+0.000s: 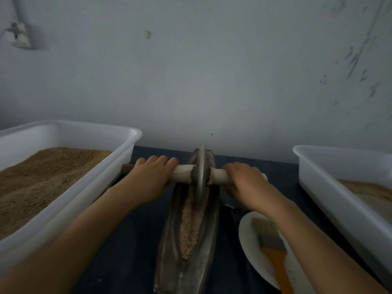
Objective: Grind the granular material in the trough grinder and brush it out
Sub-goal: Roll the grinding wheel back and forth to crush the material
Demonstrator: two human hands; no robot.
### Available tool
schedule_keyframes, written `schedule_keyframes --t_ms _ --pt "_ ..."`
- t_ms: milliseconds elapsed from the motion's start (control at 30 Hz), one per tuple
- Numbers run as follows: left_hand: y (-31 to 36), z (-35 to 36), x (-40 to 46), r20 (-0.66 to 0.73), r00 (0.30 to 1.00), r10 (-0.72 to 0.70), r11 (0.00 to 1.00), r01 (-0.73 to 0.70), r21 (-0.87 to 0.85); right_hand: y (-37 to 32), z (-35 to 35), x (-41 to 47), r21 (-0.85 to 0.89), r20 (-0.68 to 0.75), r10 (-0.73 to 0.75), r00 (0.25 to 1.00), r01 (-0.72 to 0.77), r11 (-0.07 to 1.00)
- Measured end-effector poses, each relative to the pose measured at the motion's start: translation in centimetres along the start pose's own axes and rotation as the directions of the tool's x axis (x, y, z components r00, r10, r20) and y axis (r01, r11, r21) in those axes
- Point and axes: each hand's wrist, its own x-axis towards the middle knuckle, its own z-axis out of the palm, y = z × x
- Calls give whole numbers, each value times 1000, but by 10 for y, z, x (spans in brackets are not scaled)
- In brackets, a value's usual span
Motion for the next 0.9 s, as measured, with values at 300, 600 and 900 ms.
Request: schedule_keyframes --t_ms 300,600,900 --pt "-1 -15 -5 175 983 49 998 -40 -54 -10 -18 -8 10 175 -49 983 48 999" --pt "-6 -50 -25 532 823 199 958 -49 -283 -28 -58 -30 87 484 -133 865 104 991" --pt "-2 -5 -3 117 993 10 1000 -9 -12 -11 -7 -7 -40 56 -28 998 31 999"
